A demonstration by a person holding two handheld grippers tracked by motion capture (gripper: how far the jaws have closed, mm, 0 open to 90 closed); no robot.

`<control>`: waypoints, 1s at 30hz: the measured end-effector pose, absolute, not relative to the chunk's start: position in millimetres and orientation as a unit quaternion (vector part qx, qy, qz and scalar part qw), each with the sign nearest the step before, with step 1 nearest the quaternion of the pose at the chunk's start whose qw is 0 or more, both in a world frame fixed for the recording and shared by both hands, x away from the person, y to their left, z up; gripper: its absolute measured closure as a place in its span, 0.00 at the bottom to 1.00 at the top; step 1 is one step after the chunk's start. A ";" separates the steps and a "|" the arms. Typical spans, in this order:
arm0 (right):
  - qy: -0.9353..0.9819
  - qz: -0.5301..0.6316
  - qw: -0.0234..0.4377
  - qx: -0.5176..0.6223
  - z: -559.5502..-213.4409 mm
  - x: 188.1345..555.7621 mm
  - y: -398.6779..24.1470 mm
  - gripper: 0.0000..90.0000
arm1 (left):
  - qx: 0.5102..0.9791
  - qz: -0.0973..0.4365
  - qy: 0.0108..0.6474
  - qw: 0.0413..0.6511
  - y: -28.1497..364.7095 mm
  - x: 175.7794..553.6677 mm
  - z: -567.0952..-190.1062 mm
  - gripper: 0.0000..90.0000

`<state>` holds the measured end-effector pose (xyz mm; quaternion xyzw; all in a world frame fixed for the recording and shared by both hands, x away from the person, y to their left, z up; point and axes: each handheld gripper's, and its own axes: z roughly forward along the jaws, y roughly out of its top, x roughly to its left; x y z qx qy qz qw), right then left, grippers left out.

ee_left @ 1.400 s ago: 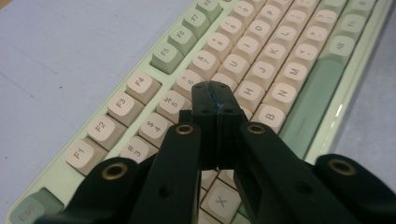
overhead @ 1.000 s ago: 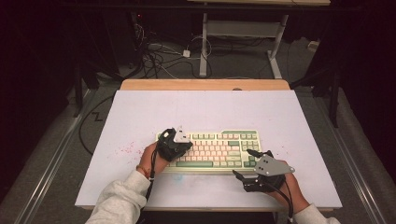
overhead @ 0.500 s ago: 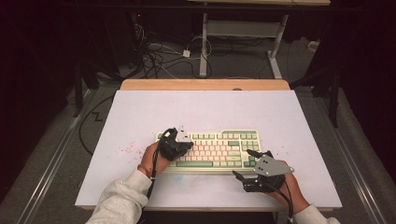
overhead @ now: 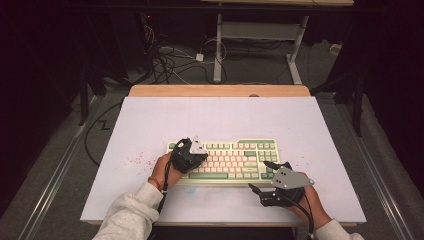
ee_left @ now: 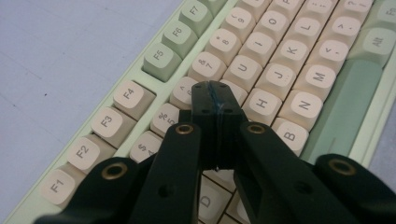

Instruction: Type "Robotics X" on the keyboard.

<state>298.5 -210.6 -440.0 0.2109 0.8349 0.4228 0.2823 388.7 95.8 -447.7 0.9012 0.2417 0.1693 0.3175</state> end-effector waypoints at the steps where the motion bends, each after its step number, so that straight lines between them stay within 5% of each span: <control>1: 0.835 0.424 0.282 0.211 -440.0 298.6 -210.7 0.22 | 0.901 0.172 0.242 0.317 96.1 388.3 -447.0 0.98; 10: 0.834 0.425 0.282 0.211 -439.6 298.8 -211.1 0.22 | 0.891 0.184 0.241 0.337 102.4 384.1 -439.7 0.97; 14: 0.833 0.423 0.286 0.214 -439.3 299.1 -211.9 0.22 | 0.886 0.193 0.243 0.344 106.3 381.5 -436.2 0.89; 18: 0.831 0.424 0.287 0.217 -438.6 299.7 -213.6 0.24 | 0.882 0.201 0.243 0.350 108.1 378.3 -433.8 0.76; 25: 0.830 0.426 0.280 0.225 -438.8 301.0 -214.8 0.31 | 0.873 0.212 0.225 0.376 114.9 372.0 -430.8 0.37; 30: 0.831 0.425 0.276 0.229 -439.6 301.6 -214.3 0.38 | 0.863 0.225 0.226 0.391 121.3 367.3 -430.2 0.27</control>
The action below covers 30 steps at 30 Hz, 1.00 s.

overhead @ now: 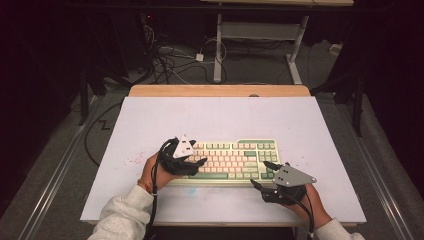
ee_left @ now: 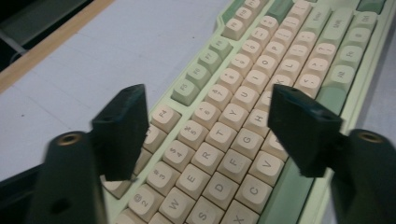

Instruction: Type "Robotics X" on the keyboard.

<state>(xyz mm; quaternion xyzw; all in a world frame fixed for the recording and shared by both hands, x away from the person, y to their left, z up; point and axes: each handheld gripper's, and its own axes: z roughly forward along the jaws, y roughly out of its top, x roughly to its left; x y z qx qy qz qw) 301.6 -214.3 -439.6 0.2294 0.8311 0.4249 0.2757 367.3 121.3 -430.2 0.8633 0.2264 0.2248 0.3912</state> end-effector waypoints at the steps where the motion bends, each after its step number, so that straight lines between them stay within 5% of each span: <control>1: 0.831 0.424 0.275 0.230 -439.8 301.7 -214.2 0.39 | 0.862 0.228 0.224 0.393 122.3 366.0 -430.0 0.26; 17: 0.853 0.413 0.238 0.212 -439.2 305.2 -212.8 1.00 | 0.840 0.279 0.217 0.411 151.2 339.0 -432.1 0.21; 30: 0.861 0.402 0.235 0.206 -439.9 317.4 -196.6 1.00 | 0.842 0.280 0.243 0.392 177.9 316.7 -445.8 0.21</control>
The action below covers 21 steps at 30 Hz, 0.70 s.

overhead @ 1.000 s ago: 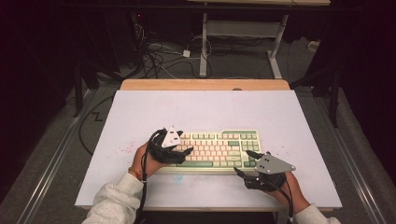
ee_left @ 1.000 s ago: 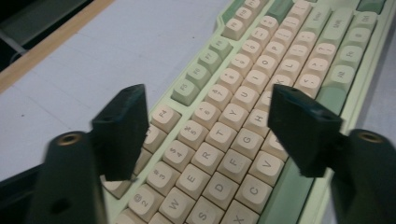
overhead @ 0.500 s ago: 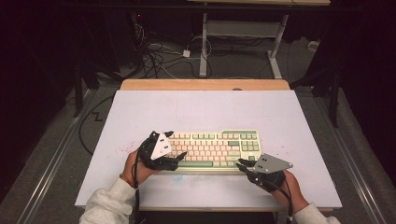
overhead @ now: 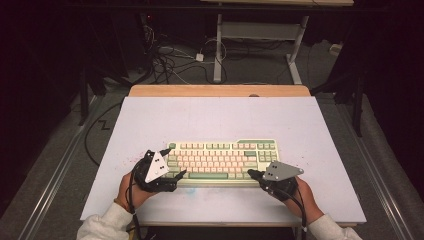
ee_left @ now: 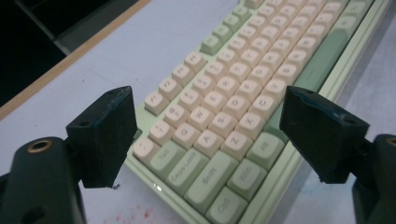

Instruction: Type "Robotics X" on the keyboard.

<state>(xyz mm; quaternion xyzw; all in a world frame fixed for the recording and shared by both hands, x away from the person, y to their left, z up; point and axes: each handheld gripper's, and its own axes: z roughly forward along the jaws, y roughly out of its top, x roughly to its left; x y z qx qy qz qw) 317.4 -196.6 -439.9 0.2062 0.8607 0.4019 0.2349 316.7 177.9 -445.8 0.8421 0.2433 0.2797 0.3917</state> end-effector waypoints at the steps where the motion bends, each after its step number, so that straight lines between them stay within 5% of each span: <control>1: 0.861 0.404 0.232 0.206 -439.5 319.0 -195.8 1.00 | 0.841 0.277 0.246 0.393 179.9 314.5 -446.8 0.21; 21: 0.872 0.391 0.221 0.193 -439.4 355.1 -147.2 1.00 | 0.847 0.263 0.263 0.380 201.1 296.2 -462.2 0.21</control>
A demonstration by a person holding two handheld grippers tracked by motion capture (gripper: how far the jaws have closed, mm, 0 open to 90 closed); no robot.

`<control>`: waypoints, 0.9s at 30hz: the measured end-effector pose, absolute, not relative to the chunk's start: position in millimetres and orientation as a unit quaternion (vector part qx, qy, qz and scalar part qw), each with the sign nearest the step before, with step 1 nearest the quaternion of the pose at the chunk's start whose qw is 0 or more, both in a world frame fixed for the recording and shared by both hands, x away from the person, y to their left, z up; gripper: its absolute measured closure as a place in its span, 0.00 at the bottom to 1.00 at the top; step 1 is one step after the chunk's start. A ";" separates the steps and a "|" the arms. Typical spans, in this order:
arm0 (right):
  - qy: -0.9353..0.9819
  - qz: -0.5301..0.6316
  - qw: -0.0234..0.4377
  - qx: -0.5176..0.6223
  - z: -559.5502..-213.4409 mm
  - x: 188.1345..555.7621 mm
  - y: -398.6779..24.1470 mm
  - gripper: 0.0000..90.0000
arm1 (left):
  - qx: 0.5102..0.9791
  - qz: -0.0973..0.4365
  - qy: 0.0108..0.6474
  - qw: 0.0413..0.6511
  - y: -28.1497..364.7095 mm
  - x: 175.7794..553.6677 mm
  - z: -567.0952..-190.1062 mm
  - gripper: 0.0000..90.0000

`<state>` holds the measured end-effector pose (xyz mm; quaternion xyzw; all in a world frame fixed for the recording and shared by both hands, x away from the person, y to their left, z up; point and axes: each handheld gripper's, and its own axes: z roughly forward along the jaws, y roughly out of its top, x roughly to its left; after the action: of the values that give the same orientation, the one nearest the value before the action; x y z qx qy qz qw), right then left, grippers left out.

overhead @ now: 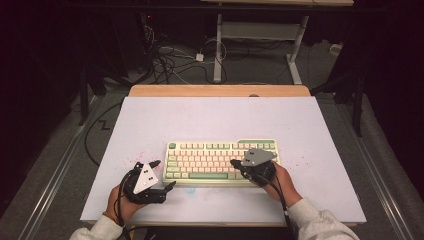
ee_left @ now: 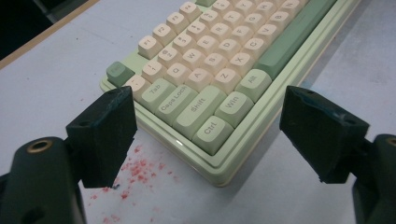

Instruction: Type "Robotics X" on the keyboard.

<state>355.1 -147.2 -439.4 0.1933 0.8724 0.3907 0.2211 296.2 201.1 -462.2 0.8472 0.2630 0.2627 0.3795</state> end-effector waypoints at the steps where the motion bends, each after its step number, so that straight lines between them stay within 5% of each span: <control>1: 0.873 0.389 0.221 0.193 -439.6 357.3 -144.1 1.00 | 0.847 0.262 0.263 0.380 201.3 296.1 -462.2 0.21; 27: 0.899 0.328 0.212 0.197 -447.4 393.0 -101.7 1.00 | 0.854 0.253 0.257 0.374 197.3 297.0 -465.5 0.21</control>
<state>393.0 -101.7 -447.4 0.1965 0.8992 0.3283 0.2122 297.0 197.3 -465.5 0.8545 0.2568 0.2533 0.3739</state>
